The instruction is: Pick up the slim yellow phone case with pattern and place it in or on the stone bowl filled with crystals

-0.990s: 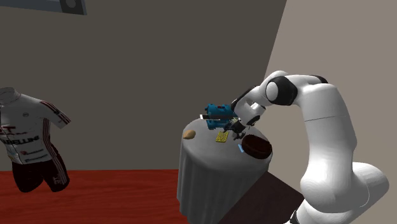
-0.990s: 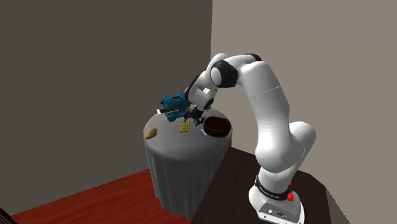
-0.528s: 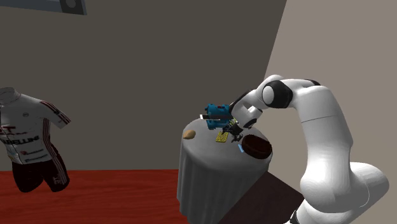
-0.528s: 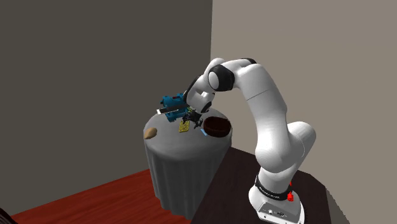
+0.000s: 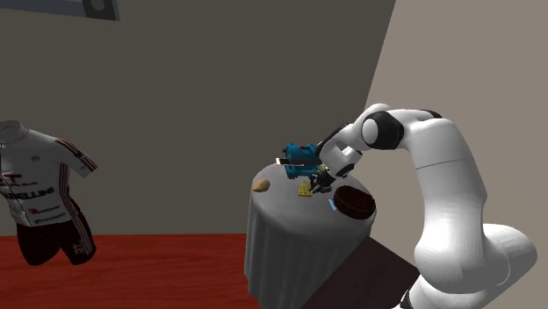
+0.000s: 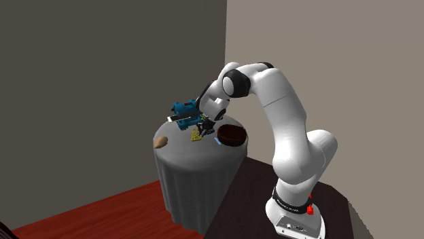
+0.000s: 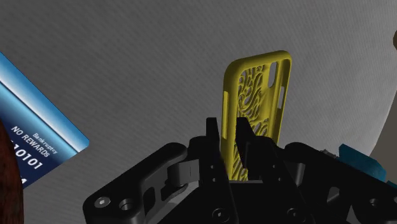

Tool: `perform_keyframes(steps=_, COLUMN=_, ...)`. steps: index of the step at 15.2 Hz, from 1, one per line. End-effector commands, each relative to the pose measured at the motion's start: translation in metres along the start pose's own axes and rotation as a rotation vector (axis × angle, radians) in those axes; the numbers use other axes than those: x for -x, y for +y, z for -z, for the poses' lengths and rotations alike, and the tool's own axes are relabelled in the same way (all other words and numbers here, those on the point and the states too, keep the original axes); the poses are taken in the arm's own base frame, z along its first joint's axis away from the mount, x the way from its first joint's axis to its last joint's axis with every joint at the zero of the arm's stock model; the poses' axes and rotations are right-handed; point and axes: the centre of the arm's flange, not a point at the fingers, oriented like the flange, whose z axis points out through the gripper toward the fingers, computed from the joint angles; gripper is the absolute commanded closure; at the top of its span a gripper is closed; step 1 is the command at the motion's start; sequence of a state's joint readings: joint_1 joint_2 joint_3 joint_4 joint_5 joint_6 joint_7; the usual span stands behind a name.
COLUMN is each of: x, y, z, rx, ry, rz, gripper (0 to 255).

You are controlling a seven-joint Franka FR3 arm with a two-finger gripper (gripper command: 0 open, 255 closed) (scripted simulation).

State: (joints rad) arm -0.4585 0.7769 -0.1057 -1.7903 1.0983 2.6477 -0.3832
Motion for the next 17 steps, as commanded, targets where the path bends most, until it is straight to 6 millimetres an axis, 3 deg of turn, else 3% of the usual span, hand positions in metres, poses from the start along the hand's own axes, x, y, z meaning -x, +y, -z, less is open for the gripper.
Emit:
perform_keyframes(steps=1, x=0.0, y=0.0, z=0.0, rx=0.0, ry=0.0, rz=0.0, gripper=255)
perform_keyframes(steps=7, x=0.0, y=0.0, z=0.0, rx=0.0, ry=0.0, rz=0.0, gripper=255)
perform_keyframes(steps=17, x=-0.003, y=-0.024, z=0.047, rx=0.0, ry=0.0, rz=0.0, gripper=255)
